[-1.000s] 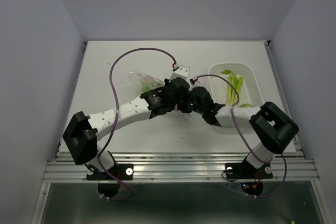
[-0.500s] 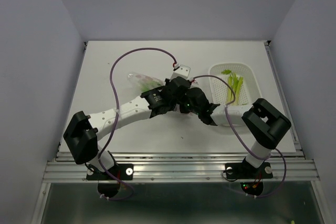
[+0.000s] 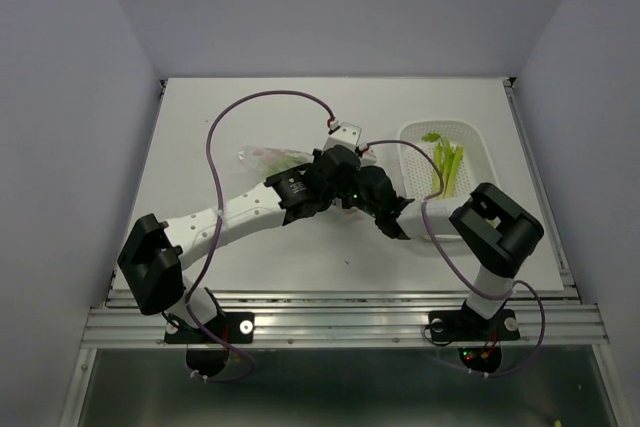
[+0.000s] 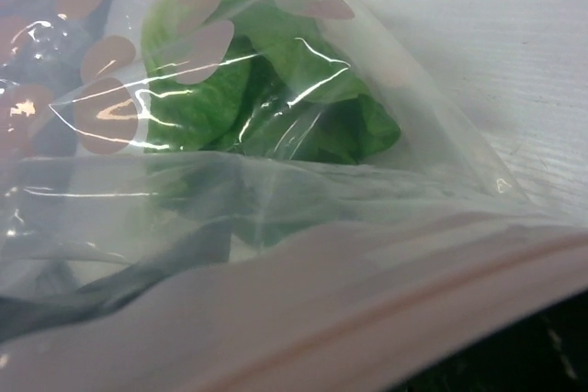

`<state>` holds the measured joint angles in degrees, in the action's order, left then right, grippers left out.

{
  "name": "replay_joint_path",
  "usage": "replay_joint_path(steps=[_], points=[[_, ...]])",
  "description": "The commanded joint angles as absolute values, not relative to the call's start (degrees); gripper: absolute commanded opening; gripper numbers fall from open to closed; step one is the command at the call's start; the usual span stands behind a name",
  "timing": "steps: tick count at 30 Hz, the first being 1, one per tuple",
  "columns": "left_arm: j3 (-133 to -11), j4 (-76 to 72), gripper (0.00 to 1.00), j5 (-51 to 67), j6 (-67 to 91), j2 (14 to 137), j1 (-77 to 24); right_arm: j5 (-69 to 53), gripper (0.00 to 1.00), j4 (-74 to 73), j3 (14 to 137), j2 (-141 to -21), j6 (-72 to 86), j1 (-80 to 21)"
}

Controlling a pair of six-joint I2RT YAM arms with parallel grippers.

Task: Open the zip-top bag and remove the fake food

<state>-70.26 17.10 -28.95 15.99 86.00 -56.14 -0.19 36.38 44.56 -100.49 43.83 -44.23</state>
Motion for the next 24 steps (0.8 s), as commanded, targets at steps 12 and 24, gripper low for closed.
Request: replay_joint_path(steps=[12,24], points=[[-69.8,14.7,0.00,-25.0,17.5,83.6,-56.7,-8.7,0.57,64.3,44.6,-105.8,45.7,-44.9],[-69.0,13.4,0.00,-20.8,17.0,83.5,-57.0,-9.9,0.63,77.2,46.6,-113.5,47.9,-44.9]])
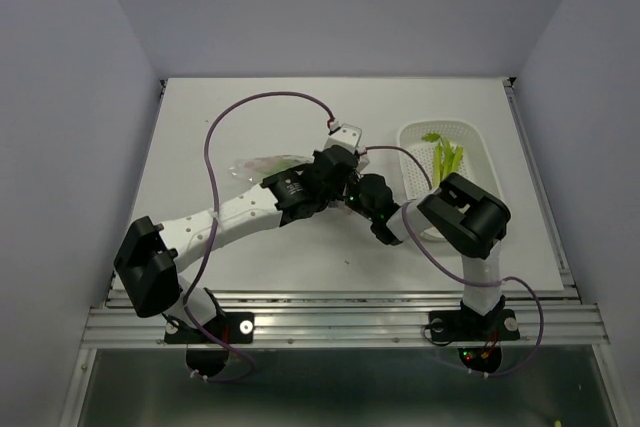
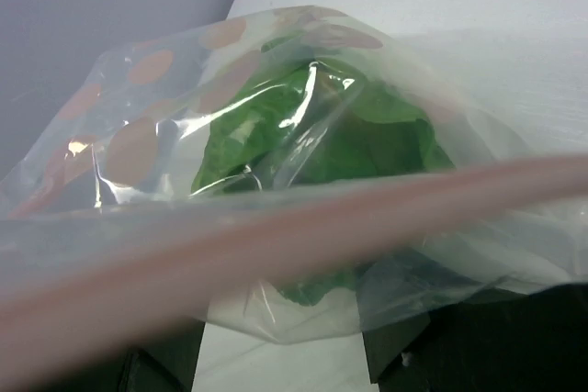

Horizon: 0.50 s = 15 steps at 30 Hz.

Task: Open the zip-top bag and remove the fake food

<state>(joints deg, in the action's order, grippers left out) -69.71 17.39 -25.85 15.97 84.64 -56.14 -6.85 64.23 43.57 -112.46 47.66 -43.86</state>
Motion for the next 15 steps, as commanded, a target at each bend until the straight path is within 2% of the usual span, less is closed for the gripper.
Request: replay_joint_path(steps=[1,7,15], points=[[-68.8,13.3,0.00,-20.6,17.0,83.6,-57.2,-10.0,0.63,77.5,47.3,-113.9,48.2,-44.9],[-68.8,13.0,0.00,-19.7,16.3,83.9,-57.7,-10.3,0.63,76.7,49.5,-116.3,46.1,-46.1],[-67.1,12.2,0.00,-18.1,15.4,83.1,-57.8,-14.8,0.54,80.0,50.3,-118.8,47.5,-47.3]])
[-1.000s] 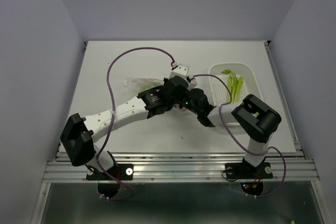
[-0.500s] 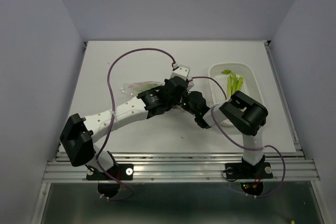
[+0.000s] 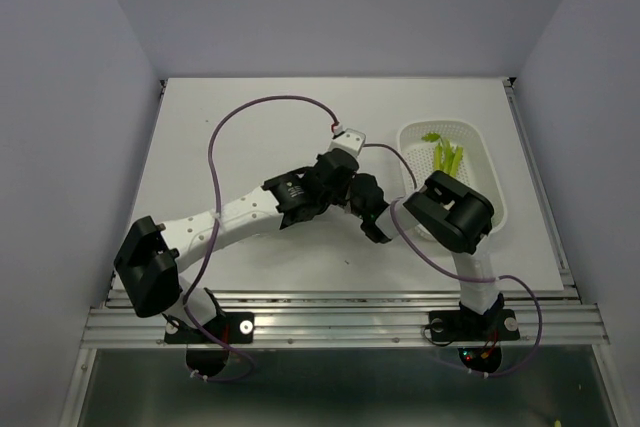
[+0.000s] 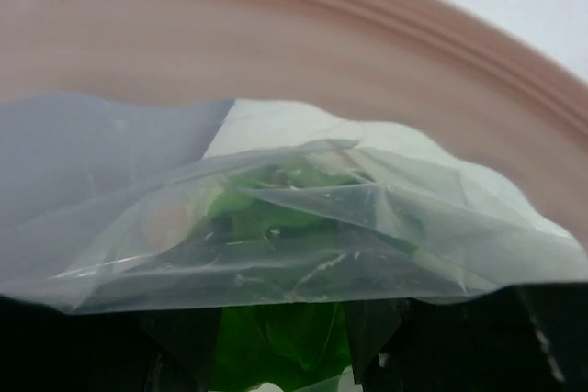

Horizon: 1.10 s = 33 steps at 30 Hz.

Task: Open the zip-top bag and remove the fake food

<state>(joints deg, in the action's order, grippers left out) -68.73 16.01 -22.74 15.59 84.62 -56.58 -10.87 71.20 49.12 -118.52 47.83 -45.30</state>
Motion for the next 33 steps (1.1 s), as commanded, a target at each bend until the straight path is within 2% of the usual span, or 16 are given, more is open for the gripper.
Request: replay_joint_path(steps=[1,6,13,18,22,24,25,33], points=[[-65.4,11.7,0.00,-17.0,14.9,82.1,-57.9,-15.3,0.53,79.8,49.9,-118.6,47.4,-47.3],[-61.3,8.4,0.00,-9.8,12.8,81.6,-57.9,-16.2,0.53,74.2,47.2,-116.0,44.8,-47.8],[-59.3,7.7,0.00,-5.7,9.9,81.5,-58.5,-18.5,0.55,73.2,45.4,-115.0,41.9,-48.3],[-58.4,7.7,0.00,-5.0,8.4,80.2,-59.6,-21.9,0.51,75.4,45.6,-115.8,42.1,-48.3],[-58.0,8.1,0.00,-5.7,8.0,79.5,-60.7,-23.8,0.30,78.4,45.8,-116.7,43.2,-48.3],[-57.8,8.3,0.00,-6.8,7.9,79.1,-61.3,-24.7,0.08,79.4,46.0,-117.5,43.9,-48.3],[-57.7,8.3,0.00,-7.1,7.8,78.8,-61.7,-24.7,0.01,80.7,45.8,-117.7,44.5,-48.3],[-58.2,9.2,0.00,-12.1,8.5,78.6,-61.9,-18.0,0.01,81.5,42.5,-115.1,44.6,-48.3]])
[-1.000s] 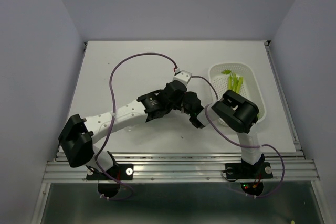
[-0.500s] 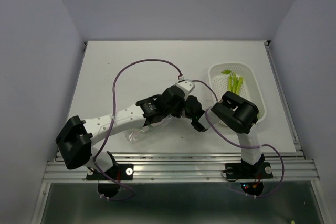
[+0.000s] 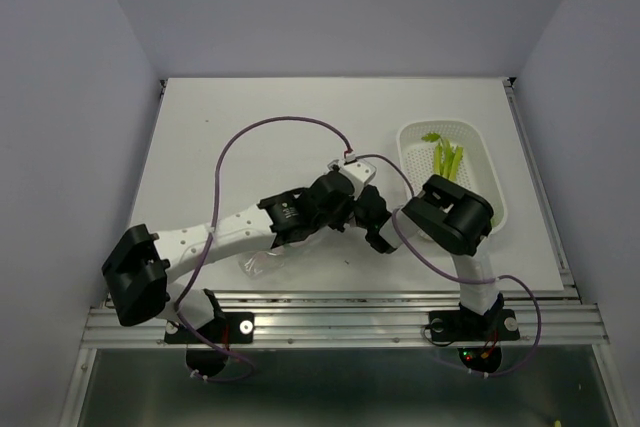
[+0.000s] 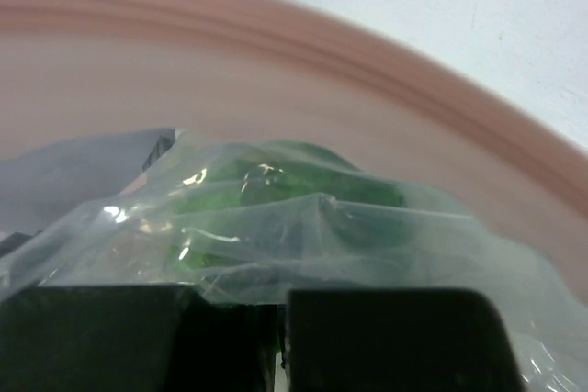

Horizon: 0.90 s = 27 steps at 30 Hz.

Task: Open the zip-top bag and remove the fake food

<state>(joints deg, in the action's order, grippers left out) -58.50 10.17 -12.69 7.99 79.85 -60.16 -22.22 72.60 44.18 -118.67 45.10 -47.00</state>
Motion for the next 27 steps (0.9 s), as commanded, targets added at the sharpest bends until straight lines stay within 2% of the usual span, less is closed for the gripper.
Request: replay_joint_path(steps=[1,8,15,22,27], points=[[-58.3,9.2,0.00,-12.8,9.1,78.6,-61.9,-18.0,0.01,81.6,42.3,-114.6,44.3,-48.3],[-57.2,11.0,0.00,-19.1,12.0,73.6,-61.3,-3.1,0.01,76.4,34.8,-106.0,43.1,-48.3],[-56.1,11.7,0.00,-22.0,13.4,70.2,-59.8,-0.4,0.01,74.6,30.1,-99.7,43.3,-48.3],[-56.3,12.6,0.00,-24.3,14.8,71.9,-58.3,10.9,0.01,50.7,32.4,-88.4,40.6,-48.3],[-56.4,12.0,0.00,-23.8,14.9,72.4,-57.2,13.8,0.01,44.4,30.8,-80.9,39.4,-48.3]])
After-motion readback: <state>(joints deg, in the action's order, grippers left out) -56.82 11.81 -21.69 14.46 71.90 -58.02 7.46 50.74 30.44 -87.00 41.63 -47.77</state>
